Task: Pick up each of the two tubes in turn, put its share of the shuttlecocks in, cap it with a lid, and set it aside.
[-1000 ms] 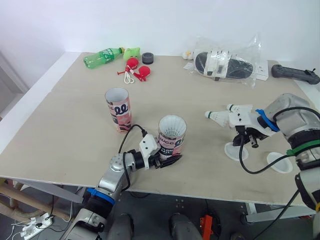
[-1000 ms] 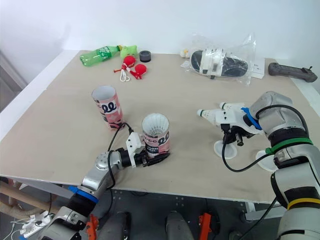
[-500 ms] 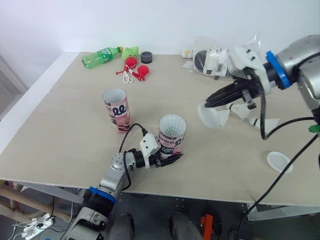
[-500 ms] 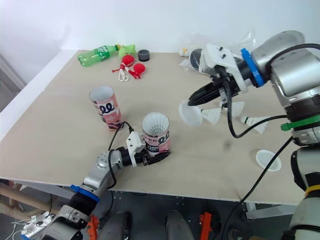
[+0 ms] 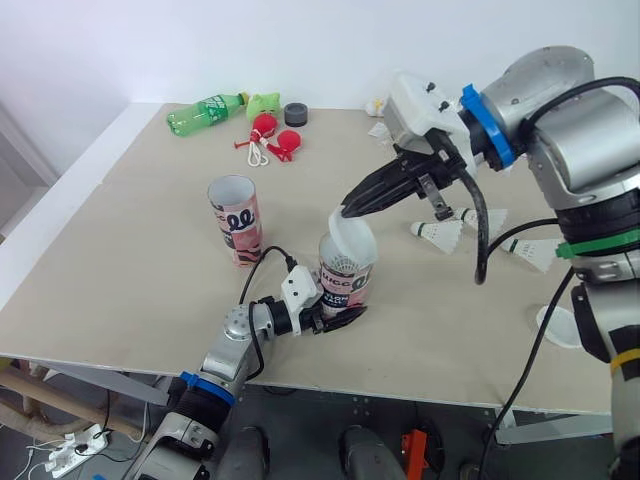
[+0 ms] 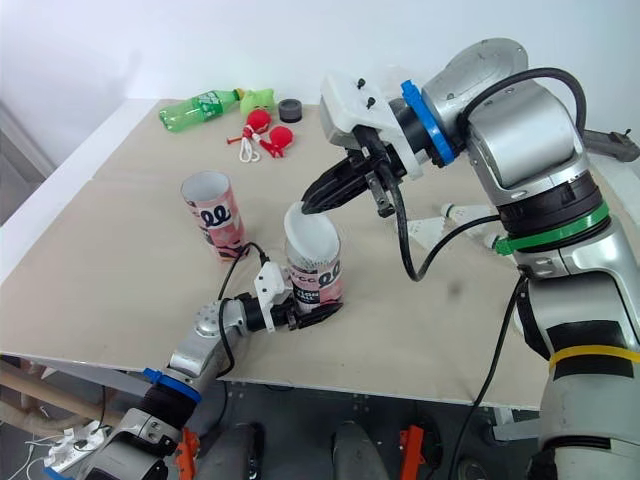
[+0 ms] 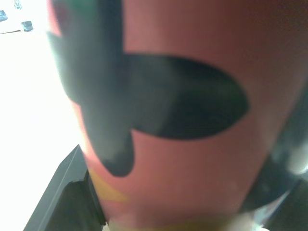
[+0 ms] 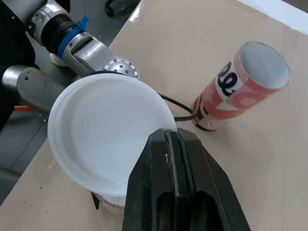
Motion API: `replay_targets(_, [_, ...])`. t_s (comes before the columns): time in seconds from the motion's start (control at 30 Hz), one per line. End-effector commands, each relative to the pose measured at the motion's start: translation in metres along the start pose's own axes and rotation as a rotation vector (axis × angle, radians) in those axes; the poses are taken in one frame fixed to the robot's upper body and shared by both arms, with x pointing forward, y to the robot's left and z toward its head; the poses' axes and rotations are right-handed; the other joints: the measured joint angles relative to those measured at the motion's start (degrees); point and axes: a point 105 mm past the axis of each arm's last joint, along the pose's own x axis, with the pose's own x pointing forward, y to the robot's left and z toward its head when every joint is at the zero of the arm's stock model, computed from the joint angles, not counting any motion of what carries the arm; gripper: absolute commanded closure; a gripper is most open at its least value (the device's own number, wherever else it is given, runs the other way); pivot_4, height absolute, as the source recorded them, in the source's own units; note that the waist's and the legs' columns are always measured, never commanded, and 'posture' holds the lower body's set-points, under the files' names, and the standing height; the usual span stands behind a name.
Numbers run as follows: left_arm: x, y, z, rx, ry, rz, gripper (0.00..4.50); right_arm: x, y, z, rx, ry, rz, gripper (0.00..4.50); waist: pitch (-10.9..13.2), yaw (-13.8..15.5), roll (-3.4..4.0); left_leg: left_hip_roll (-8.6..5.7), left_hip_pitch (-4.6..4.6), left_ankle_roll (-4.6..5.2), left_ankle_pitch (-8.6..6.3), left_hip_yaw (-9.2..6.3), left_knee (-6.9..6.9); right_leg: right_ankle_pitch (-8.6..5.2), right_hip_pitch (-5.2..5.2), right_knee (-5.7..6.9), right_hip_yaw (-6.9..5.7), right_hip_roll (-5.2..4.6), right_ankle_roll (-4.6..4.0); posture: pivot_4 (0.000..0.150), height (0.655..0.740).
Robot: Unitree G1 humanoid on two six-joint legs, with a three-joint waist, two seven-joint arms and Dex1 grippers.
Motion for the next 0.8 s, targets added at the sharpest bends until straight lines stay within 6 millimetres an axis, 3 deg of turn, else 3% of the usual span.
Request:
replay_targets(0.03, [-0.001, -0.003, -0.010, -0.015, 0.029, -0.006, 1.51, -0.001, 0.000, 0.004, -0.071, 0.036, 0.003, 4.42, 0.0, 0.0, 0.00, 0.00, 0.00, 0.00, 0.00, 0.00, 0.01, 0.00, 0.00, 0.00, 0.00, 0.00, 0.00, 0.150, 0.7400])
replay_targets(0.53, [0.000, -0.004, -0.010, -0.018, 0.025, -0.001, 1.51, 0.005, -0.004, -0.015, -0.076, 0.140, 0.010, 4.42, 0.0, 0.3, 0.00, 0.00, 0.00, 0.00, 0.00, 0.00, 0.00, 0.00, 0.01, 0.00, -0.01, 0.00, 0.00, 0.150, 0.7400])
replay_targets(0.8, [0.000, -0.005, -0.010, -0.017, 0.024, -0.005, 1.51, -0.001, -0.004, -0.006, -0.080, 0.118, 0.004, 4.42, 0.0, 0.3, 0.00, 0.00, 0.01, 0.00, 0.00, 0.00, 0.00, 0.00, 0.00, 0.00, -0.01, 0.00, -0.01, 0.150, 0.7400])
